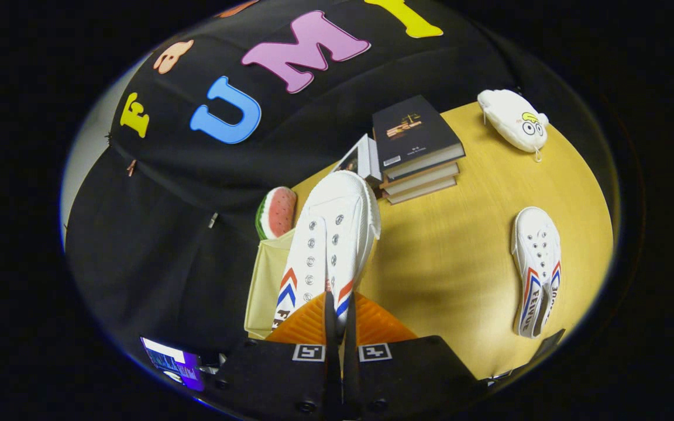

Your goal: Open the storage box then place both shoes into the box .Put the left shoe in first, then the right shoe, with the right side of both shoes facing outward in a uniform manner.

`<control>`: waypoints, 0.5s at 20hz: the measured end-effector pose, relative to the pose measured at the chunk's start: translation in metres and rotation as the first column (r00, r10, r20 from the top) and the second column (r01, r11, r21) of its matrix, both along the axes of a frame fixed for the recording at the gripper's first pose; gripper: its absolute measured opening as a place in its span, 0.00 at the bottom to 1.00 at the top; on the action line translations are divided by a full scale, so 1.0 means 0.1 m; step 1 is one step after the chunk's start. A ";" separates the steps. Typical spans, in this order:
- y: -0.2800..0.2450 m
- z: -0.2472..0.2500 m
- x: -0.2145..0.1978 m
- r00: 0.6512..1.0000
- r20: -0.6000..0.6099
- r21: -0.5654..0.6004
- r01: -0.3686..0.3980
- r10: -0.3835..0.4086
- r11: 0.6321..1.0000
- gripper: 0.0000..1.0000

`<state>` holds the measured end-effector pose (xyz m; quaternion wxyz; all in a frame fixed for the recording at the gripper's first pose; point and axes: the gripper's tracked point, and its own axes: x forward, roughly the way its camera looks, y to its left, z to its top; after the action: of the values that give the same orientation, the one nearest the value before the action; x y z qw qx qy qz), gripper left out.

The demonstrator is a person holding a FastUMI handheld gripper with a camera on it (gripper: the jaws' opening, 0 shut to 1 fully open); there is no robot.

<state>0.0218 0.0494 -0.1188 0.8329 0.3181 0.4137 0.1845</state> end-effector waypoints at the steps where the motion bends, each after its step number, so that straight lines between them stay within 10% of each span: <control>1: 0.09 0.10 -0.02 1.000 0.010 0.015 -0.004 0.003 1.000 0.06; 10: 1.32 0.23 0.03 0.997 0.012 0.051 -0.083 0.082 0.995 0.06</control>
<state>0.0246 0.1810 -0.0953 0.8181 0.3210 0.4177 0.2308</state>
